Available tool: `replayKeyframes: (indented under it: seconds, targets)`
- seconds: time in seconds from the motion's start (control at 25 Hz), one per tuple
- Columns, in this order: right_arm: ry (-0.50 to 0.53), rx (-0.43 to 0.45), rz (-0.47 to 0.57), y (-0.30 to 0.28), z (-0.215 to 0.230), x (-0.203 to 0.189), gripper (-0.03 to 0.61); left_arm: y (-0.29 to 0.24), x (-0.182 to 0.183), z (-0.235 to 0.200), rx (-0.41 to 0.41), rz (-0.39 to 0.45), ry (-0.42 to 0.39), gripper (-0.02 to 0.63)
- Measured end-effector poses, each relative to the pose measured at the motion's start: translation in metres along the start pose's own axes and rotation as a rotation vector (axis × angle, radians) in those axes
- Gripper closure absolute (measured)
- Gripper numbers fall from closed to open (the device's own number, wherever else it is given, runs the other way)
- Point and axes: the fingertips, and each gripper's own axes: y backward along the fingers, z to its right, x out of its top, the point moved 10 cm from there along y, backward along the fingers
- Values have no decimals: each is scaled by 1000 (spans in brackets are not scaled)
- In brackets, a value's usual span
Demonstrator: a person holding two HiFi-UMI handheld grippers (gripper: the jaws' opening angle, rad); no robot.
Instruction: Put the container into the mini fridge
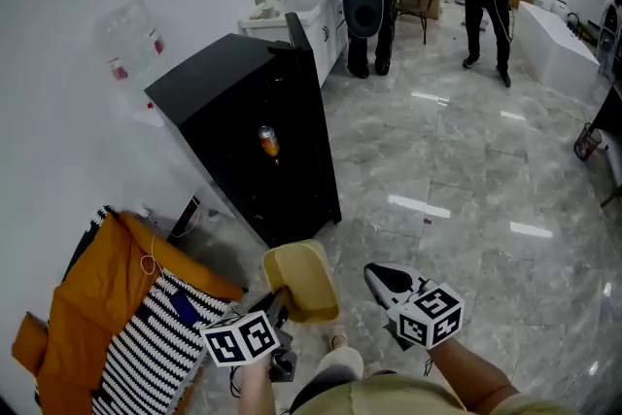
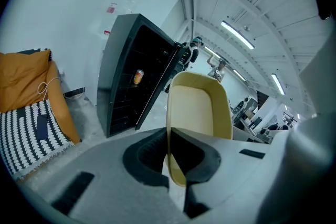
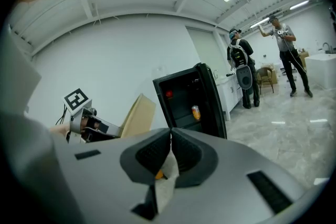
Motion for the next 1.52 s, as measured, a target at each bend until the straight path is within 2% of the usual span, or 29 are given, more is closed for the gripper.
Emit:
replayKeyframes:
  seconds: [0.48,0.96,1.24,1.52]
  targets:
    - [38,38,-34,-79,4,27,548,-36,54,-36,-4,-18,7,586]
    - [95,18,-67,-135,4,49,548,-66,95,-72,-15,-57,-12,586]
    - [122,26,-72,-148,13,56,548,-81,119,-78,13,-47,-38,586]
    - [147,108,-58,-182,34,71,548,-99,129,-71,74,-35,-36,586]
